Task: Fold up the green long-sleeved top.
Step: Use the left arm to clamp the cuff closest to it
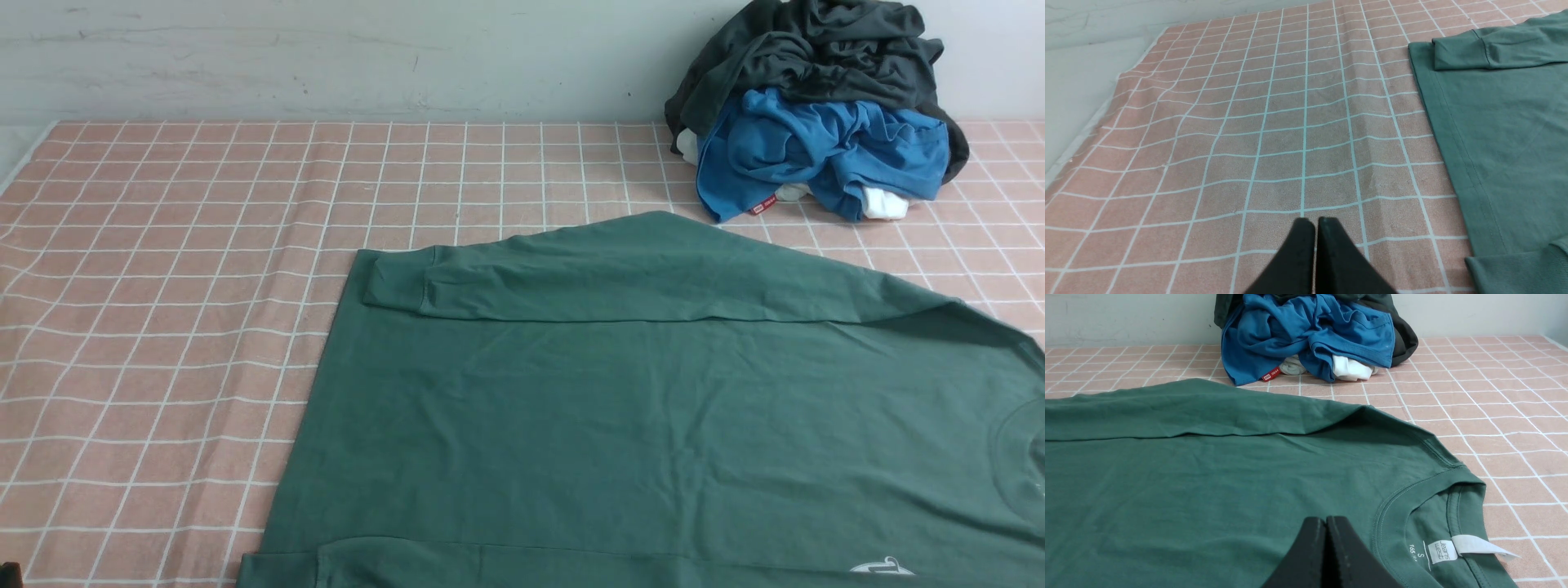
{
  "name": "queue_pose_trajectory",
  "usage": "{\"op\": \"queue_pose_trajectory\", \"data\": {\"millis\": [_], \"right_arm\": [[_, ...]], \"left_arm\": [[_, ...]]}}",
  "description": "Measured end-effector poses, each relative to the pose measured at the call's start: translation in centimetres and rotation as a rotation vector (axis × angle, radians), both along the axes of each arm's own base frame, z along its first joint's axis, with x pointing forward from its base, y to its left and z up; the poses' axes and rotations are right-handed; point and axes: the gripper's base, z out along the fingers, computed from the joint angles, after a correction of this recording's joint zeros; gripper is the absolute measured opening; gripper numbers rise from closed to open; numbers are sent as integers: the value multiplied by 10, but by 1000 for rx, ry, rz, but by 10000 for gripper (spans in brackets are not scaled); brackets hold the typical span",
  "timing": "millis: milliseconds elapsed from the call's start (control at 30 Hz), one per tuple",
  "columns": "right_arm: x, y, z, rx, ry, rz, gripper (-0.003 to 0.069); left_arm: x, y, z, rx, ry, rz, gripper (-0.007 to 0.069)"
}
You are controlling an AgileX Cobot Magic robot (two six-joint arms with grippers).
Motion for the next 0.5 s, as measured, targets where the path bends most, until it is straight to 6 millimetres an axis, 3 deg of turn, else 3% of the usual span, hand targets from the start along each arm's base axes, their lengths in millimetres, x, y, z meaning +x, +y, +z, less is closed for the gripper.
{"op": "queue_pose_trajectory", "data": {"millis": [500], "right_arm": [[0, -1, 0, -65, 3, 1, -8]], "left_arm": [[0, 0, 0, 0, 0, 0, -3]]}}
